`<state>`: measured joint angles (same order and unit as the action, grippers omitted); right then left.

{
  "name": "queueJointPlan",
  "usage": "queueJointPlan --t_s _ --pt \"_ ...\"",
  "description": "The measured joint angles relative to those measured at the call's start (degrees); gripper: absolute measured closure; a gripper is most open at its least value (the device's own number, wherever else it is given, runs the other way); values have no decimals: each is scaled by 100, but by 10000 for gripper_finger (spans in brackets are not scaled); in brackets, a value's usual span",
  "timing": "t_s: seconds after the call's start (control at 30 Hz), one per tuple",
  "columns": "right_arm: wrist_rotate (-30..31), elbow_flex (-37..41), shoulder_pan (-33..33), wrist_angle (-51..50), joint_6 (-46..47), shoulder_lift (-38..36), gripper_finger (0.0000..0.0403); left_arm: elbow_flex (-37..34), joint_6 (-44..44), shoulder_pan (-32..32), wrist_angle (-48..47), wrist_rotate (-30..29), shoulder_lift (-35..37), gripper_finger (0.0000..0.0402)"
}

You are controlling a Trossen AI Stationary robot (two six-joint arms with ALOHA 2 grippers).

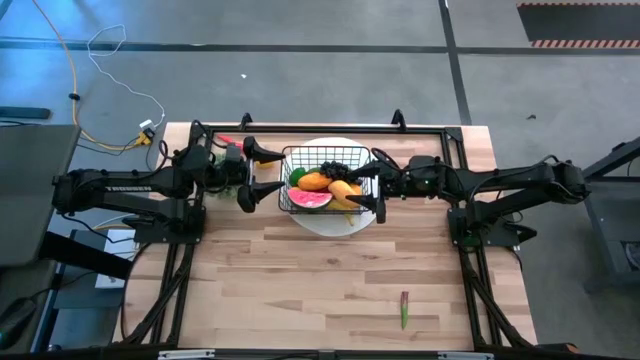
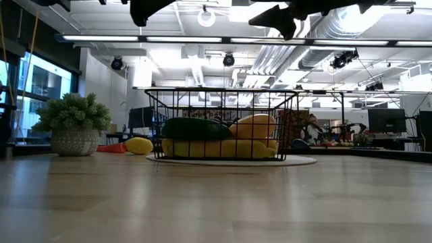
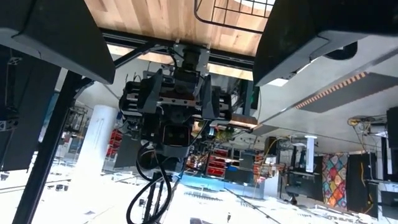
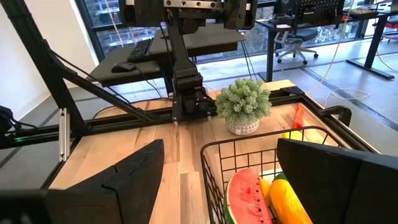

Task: Build produce basket
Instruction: Put the yellow lemon into the wire basket

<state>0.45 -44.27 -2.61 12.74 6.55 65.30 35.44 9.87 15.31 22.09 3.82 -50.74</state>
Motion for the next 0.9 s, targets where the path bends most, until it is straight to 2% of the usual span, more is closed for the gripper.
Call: queueJointPlan --t_s 0.13,0.23,0.33,0.47,0.57,0.7,0.8,0.9 --pt "0 0 0 -1 2 0 109 7 0 2 -11 -127 0 30" --pt "0 0 0 -1 2 0 109 262 0 65 -413 -418 -2 30" --pt "0 0 0 -3 4 0 109 896 -36 355 -1708 -750 -19 30" --pt "0 0 0 -3 4 0 109 1987 -450 1091 -3774 -1018 -388 30" --pt "0 0 0 -7 11 0 109 2852 -528 1916 -4967 -994 -931 30" --pt "0 0 0 -27 276 0 109 3891 -685 3002 -6505 -583 -1995 30" --pt "-1 0 0 -141 536 0 109 4472 -1098 3481 -7443 -470 -2846 30" --pt "-2 0 0 -287 774 0 109 4737 -1472 3735 -8073 -469 -3629 30"
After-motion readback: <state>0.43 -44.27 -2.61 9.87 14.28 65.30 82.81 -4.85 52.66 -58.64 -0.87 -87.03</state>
